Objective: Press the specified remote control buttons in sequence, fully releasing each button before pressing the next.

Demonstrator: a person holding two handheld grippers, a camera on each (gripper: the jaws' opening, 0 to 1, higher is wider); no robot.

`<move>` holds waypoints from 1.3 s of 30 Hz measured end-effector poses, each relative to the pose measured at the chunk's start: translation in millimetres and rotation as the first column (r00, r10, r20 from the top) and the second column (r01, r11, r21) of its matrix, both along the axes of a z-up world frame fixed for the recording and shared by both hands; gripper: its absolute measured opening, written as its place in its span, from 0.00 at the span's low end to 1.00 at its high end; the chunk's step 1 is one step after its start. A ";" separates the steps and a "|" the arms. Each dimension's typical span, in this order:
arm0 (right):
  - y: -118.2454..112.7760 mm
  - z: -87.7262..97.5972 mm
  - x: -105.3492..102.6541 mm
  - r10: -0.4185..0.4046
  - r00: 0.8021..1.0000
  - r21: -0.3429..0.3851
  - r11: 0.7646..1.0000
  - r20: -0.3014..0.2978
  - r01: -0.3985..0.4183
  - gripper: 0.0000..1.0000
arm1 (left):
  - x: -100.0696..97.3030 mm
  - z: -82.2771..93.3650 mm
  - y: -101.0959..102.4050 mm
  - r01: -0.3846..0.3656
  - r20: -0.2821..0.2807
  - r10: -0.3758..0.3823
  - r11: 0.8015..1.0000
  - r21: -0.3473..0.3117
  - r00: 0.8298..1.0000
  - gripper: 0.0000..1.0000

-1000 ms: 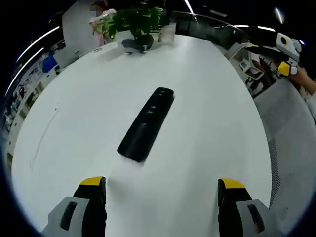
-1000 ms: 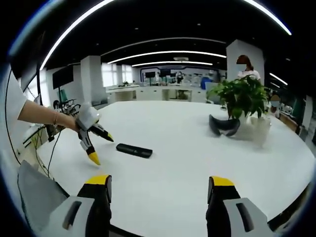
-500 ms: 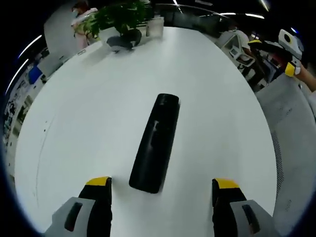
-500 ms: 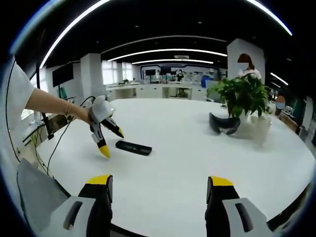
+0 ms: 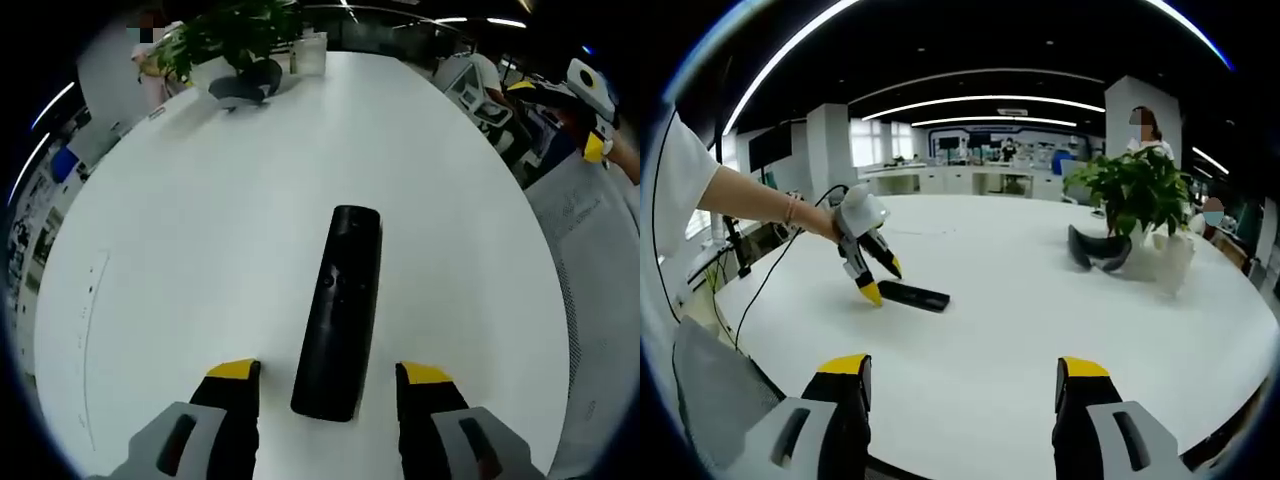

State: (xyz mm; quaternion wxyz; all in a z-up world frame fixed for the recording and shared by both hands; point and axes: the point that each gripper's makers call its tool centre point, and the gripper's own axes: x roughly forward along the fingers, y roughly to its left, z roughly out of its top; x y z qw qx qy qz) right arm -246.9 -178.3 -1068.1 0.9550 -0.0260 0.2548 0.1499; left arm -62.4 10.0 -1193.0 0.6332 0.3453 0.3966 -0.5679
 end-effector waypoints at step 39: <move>49.1 -1.0 5.6 0.173 0.985 -0.009 0.985 -0.004 -0.173 0.68 | -63.5 -0.1 10.4 0.026 -0.042 -0.026 1.000 0.005 0.999 0.22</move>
